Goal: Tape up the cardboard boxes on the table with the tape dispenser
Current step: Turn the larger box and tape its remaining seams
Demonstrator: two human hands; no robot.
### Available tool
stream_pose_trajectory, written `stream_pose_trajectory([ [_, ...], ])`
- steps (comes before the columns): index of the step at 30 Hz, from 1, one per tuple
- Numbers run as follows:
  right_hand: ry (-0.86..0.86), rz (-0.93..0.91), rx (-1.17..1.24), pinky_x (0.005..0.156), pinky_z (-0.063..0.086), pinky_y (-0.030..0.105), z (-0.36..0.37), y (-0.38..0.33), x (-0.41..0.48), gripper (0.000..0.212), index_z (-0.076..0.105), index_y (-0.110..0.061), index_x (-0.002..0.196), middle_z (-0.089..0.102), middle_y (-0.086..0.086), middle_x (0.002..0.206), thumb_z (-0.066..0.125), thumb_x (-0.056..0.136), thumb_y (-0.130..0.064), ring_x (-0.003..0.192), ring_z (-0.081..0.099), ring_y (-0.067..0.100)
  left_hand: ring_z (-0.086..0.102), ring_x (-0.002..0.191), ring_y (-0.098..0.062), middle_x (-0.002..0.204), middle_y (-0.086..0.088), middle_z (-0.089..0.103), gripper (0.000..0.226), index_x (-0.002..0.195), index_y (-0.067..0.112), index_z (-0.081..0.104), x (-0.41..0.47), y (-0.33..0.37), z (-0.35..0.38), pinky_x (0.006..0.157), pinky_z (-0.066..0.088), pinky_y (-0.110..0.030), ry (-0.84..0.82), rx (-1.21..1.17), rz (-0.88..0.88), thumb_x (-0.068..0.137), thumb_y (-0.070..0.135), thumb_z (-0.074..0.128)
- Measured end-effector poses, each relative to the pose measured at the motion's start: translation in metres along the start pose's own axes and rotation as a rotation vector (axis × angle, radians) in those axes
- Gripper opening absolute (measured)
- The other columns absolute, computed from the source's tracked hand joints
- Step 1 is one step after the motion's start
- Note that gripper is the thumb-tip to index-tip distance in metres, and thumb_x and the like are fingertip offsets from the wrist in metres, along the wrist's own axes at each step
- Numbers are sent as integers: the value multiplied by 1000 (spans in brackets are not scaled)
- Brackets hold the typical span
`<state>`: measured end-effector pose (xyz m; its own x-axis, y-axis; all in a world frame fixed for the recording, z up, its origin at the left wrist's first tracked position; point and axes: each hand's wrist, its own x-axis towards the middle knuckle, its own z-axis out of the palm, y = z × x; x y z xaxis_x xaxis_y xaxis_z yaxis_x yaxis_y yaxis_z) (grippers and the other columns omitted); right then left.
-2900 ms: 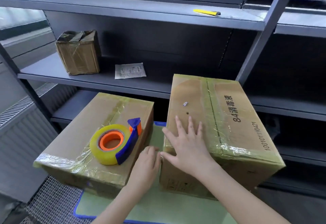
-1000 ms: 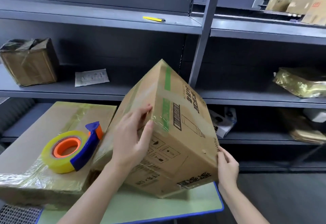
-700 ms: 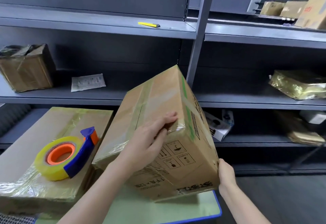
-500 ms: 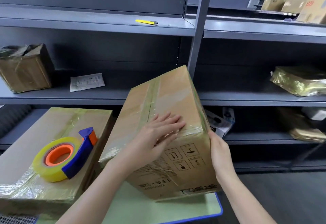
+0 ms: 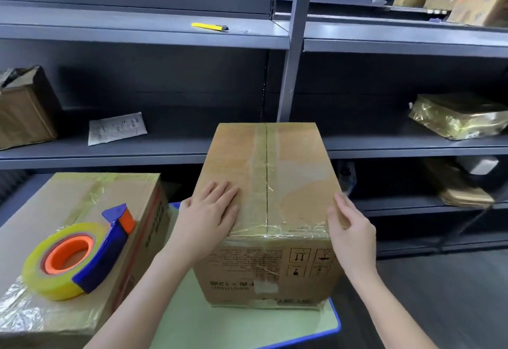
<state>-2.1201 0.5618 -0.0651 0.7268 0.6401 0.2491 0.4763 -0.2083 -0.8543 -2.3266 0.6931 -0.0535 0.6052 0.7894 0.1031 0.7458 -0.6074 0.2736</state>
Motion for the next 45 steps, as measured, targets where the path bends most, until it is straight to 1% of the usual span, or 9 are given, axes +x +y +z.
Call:
stream_pose_trajectory([
  [8,-3,29,7,77,27,-10,0,18,4,38,54,-14,132,47,0,142,54,94,-19,117,40,-5,18,143,-9,152,14,27,82,144,35,34,3,9,7,100,30,-44,34,73,-5,76,59,-6],
  [13,-77,33,91,100,27,10,-2,19,10,38,54,-15,132,50,-6,138,55,94,-18,129,39,1,12,144,-9,155,15,20,77,145,38,28,-7,15,5,101,30,-44,12,86,-77,78,59,-5],
  [18,-246,-19,39,94,36,12,-4,12,45,30,62,-17,123,59,-2,128,55,94,-17,117,49,2,3,146,-15,158,10,7,52,149,31,15,-45,42,-3,103,30,-43,-23,113,-187,99,45,17],
  [22,-158,-68,-385,68,44,29,-1,-5,65,27,69,-25,115,70,3,102,52,95,-25,89,62,19,57,119,-12,125,10,62,38,115,25,66,-66,36,-5,68,51,-33,154,23,-26,88,33,40],
  [24,-132,-121,-617,70,43,34,7,-17,59,31,67,-17,118,69,8,106,46,97,-23,94,60,31,68,96,-14,105,9,71,26,95,23,74,-62,15,0,59,55,-30,281,-52,71,81,23,52],
  [29,-456,-331,-758,117,13,45,53,-65,3,56,41,-19,142,29,8,153,38,96,-50,142,21,29,59,110,-25,122,-2,64,29,108,16,70,-28,-25,1,92,49,-37,309,-133,105,88,15,50],
  [36,-726,-368,-971,104,-4,72,106,-108,-45,107,1,-8,151,-5,21,156,39,79,-77,143,-7,42,14,143,-10,152,11,29,45,144,25,34,15,-60,-3,113,4,-30,94,-39,-6,100,23,26],
  [40,-759,-420,-994,104,-1,73,103,-109,-44,97,1,-11,152,-6,18,158,41,83,-67,142,-6,46,18,140,-6,152,17,26,77,146,31,28,5,-59,-4,109,12,-28,84,23,26,80,52,-5],
  [45,-880,-472,-964,112,-4,63,73,-96,-38,98,-3,-21,152,-14,4,158,47,80,-66,144,-13,36,35,131,-14,146,14,38,73,142,28,38,-21,-48,-1,101,27,-34,157,107,60,85,59,7],
])
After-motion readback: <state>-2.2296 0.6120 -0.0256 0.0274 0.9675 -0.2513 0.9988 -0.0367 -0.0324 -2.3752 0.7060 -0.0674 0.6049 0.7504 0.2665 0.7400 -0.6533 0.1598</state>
